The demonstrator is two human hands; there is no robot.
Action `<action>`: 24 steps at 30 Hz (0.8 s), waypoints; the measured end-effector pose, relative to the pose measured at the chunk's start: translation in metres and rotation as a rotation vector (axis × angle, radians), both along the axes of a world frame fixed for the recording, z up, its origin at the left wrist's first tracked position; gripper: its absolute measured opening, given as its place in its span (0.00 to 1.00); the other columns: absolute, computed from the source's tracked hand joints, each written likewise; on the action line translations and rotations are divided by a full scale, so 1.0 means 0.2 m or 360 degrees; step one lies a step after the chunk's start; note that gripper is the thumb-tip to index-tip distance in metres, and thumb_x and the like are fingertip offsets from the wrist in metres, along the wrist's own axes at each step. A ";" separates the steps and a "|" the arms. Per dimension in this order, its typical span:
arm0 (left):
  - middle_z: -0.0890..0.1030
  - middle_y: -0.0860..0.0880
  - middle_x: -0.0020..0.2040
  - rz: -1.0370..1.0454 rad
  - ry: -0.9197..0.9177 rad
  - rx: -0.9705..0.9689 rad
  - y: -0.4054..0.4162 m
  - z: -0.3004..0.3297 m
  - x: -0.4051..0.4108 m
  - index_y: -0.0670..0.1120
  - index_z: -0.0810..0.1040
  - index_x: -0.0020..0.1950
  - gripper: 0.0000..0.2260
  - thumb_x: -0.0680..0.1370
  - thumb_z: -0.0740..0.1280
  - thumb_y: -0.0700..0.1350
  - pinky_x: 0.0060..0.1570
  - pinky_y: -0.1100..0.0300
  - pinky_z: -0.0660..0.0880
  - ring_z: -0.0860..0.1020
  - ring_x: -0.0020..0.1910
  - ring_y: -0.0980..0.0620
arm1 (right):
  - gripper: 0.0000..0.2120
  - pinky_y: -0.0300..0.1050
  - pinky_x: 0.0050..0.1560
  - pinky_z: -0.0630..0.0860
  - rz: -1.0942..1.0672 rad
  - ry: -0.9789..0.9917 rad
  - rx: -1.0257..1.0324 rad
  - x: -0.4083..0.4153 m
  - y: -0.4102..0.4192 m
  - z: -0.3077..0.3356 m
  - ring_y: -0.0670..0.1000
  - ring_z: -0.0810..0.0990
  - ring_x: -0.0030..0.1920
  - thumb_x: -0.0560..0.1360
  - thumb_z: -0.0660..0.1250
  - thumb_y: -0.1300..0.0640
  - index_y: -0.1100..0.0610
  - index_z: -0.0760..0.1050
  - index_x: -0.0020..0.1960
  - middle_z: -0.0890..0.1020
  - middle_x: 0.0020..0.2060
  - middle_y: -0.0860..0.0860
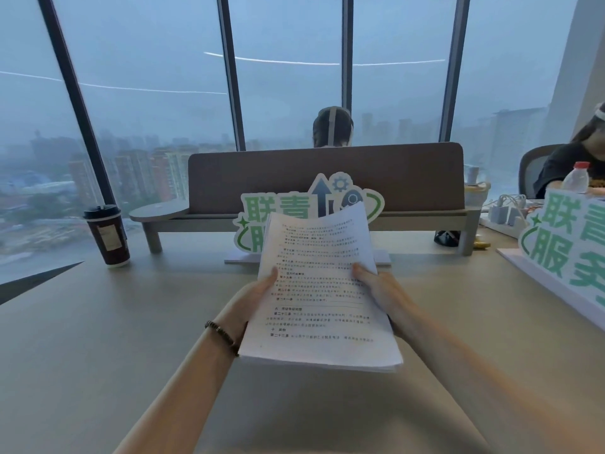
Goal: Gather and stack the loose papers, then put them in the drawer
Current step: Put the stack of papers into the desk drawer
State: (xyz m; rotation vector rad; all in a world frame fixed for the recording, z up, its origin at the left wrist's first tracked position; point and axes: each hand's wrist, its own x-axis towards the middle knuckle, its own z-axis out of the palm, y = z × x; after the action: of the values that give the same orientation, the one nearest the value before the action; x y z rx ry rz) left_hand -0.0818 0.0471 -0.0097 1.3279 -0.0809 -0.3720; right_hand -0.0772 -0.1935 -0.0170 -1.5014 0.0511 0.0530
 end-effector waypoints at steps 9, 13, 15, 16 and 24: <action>0.60 0.37 0.77 -0.0222 -0.0034 -0.1094 0.18 -0.06 -0.01 0.46 0.60 0.78 0.48 0.70 0.55 0.78 0.73 0.34 0.52 0.59 0.75 0.34 | 0.13 0.60 0.50 0.82 -0.0080 0.0070 0.0515 0.11 0.20 -0.01 0.61 0.86 0.48 0.82 0.61 0.50 0.55 0.76 0.62 0.87 0.49 0.57; 0.65 0.40 0.76 0.0060 -0.0229 -0.1269 0.15 -0.06 -0.06 0.46 0.63 0.77 0.46 0.68 0.59 0.75 0.74 0.36 0.52 0.62 0.75 0.37 | 0.11 0.62 0.51 0.82 -0.0295 0.0024 0.0600 0.15 0.36 0.02 0.58 0.87 0.46 0.81 0.62 0.49 0.54 0.78 0.55 0.87 0.46 0.54; 0.71 0.41 0.73 0.0289 -0.0277 -0.1074 0.12 -0.03 -0.09 0.46 0.66 0.75 0.33 0.77 0.59 0.65 0.72 0.37 0.60 0.68 0.72 0.39 | 0.10 0.59 0.50 0.83 -0.0368 0.0032 0.0604 0.16 0.45 0.02 0.56 0.87 0.45 0.81 0.62 0.49 0.54 0.79 0.51 0.87 0.45 0.53; 0.74 0.41 0.70 0.0409 -0.0268 -0.0954 0.10 -0.02 -0.10 0.46 0.68 0.74 0.25 0.81 0.60 0.58 0.70 0.38 0.64 0.71 0.70 0.40 | 0.10 0.56 0.49 0.84 -0.0398 0.0036 0.0602 0.16 0.48 0.02 0.56 0.86 0.45 0.81 0.63 0.49 0.54 0.79 0.50 0.87 0.45 0.53; 0.85 0.44 0.53 0.1018 -0.0082 -0.0996 0.23 -0.09 -0.14 0.46 0.75 0.63 0.11 0.82 0.60 0.41 0.47 0.44 0.78 0.81 0.56 0.42 | 0.10 0.55 0.52 0.83 -0.0331 -0.0039 0.0585 0.11 0.79 -0.03 0.53 0.85 0.47 0.80 0.63 0.46 0.49 0.79 0.47 0.86 0.46 0.51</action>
State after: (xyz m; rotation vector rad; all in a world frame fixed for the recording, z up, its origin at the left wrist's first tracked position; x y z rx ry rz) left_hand -0.1093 0.0923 -0.0270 0.6847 0.1733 0.2254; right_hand -0.0558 -0.0348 -0.0233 -1.1229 0.1688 -0.1179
